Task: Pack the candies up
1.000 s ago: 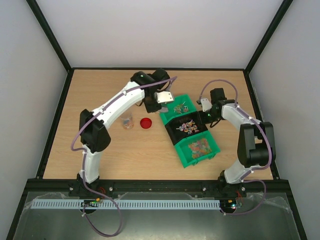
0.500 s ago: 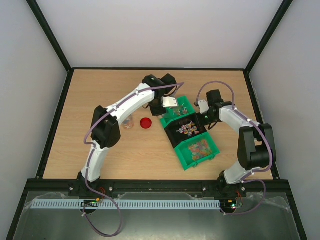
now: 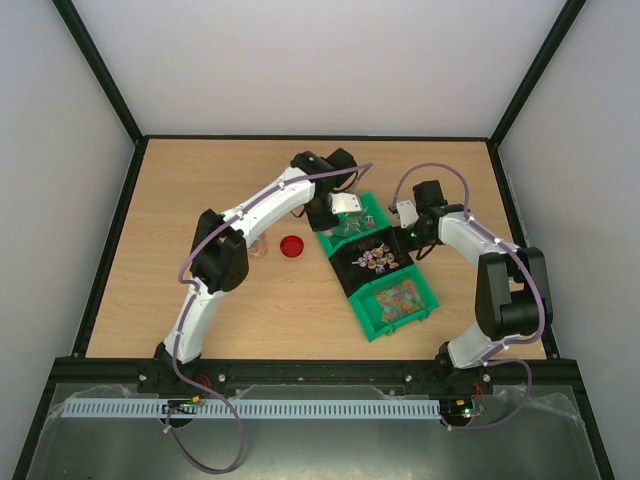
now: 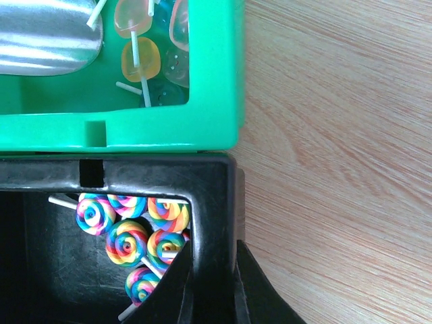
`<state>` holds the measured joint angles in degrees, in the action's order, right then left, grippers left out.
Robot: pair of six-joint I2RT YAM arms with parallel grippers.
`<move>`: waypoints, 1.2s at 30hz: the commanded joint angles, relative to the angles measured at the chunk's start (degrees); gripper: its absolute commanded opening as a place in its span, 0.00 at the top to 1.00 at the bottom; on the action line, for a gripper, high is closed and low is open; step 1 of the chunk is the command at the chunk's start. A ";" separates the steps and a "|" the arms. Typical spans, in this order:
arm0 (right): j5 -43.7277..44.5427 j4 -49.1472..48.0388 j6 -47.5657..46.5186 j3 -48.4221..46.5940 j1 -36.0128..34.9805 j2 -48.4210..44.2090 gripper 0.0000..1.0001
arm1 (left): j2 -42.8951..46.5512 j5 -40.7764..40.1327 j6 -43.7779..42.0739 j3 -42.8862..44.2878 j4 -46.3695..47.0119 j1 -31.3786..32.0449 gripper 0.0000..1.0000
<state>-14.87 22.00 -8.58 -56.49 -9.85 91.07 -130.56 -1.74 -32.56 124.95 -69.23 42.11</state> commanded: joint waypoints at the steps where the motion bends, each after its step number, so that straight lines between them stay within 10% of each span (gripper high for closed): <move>1: -7.81 -2.29 1.58 -0.81 -0.50 -2.31 0.99 | -4.80 4.96 1.62 -1.40 2.02 0.39 0.98; 23: -7.61 -3.10 2.18 -1.16 -0.51 -0.83 0.99 | -2.50 10.57 3.91 -9.17 16.23 0.37 0.98; 36: -5.26 -3.95 3.26 -1.33 0.03 -0.06 0.99 | 7.18 22.46 10.59 -26.58 41.56 -1.68 0.98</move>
<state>-14.17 20.67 -5.91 -56.12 -9.04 91.42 -126.39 13.63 -24.21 103.98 -35.27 40.77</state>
